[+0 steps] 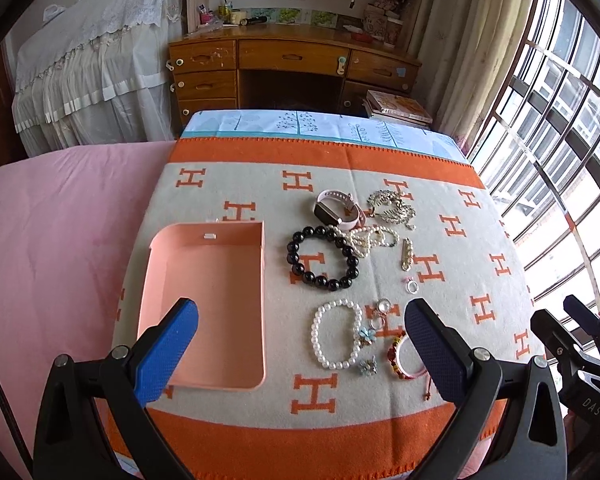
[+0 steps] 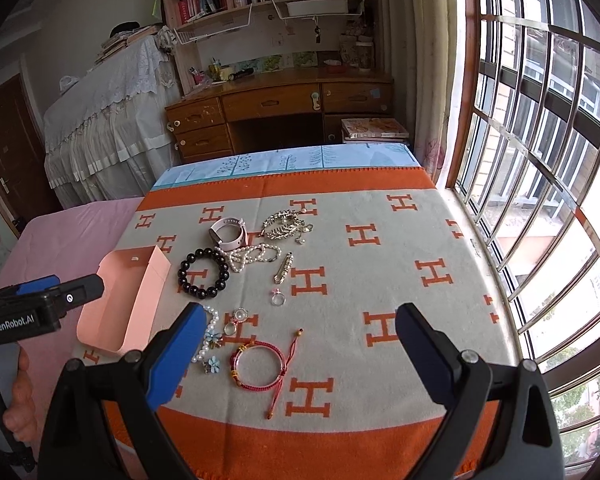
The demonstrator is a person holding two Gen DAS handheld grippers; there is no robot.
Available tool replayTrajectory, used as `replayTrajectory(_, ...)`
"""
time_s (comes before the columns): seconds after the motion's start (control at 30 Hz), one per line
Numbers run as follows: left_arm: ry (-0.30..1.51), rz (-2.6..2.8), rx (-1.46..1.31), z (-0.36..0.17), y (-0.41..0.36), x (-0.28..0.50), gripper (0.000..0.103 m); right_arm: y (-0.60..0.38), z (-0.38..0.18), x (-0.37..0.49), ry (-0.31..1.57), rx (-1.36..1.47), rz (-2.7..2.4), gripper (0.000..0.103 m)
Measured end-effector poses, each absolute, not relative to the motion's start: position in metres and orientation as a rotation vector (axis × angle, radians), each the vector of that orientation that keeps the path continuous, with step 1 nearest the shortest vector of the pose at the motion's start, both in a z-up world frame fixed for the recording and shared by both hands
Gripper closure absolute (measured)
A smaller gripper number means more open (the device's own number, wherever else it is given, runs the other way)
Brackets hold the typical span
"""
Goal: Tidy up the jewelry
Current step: 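Reach the left gripper to the black bead bracelet and close on it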
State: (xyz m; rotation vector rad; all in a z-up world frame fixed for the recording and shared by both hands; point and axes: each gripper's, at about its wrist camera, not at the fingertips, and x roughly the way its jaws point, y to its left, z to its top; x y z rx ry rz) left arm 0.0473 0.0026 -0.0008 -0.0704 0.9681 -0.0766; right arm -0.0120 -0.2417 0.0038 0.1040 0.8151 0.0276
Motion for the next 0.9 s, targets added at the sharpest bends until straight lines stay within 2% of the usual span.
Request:
replayTrajectory(0.13, 0.999, -0.113, -0.011, -0.005, -0.002, 0.08, 0.001, -0.252, -0.01, 0.01, 0.877, 0.104, 0.026, 0.016)
replayTrajectory(0.4, 1.143, -0.181, 0.047, -0.029, -0.017, 0.14, 0.001, -0.252, -0.036, 0.062, 0.99, 0.097, 0.106, 0.026)
replayTrajectory(0.57, 1.149, -0.214, 0.171, -0.046, -0.034, 0.173, 0.001, -0.239, -0.06, 0.113, 1.092, 0.123, 0.209, 0.042)
replayTrajectory(0.63, 1.168, -0.238, 0.217, -0.056, -0.038, 0.187, 0.005, -0.234, -0.072, 0.136, 1.133, 0.141, 0.239, 0.048)
replayTrajectory(0.7, 1.188, -0.257, 0.265, -0.067, -0.042, 0.2, 0.011, -0.229, -0.083, 0.156, 1.169, 0.152, 0.248, 0.051)
replayTrajectory(0.73, 1.202, -0.269, 0.284, -0.073, -0.044, 0.205, 0.013, -0.227, -0.088, 0.165, 1.184, 0.155, 0.249, 0.052)
replayTrajectory(0.8, 1.238, -0.285, 0.313, -0.086, -0.045, 0.215, 0.022, -0.222, -0.099, 0.181, 1.215, 0.161, 0.25, 0.054)
replayTrajectory(0.9, 1.284, -0.311, 0.327, -0.104, -0.047, 0.225, 0.025, -0.216, -0.109, 0.197, 1.247, 0.16, 0.256, 0.054)
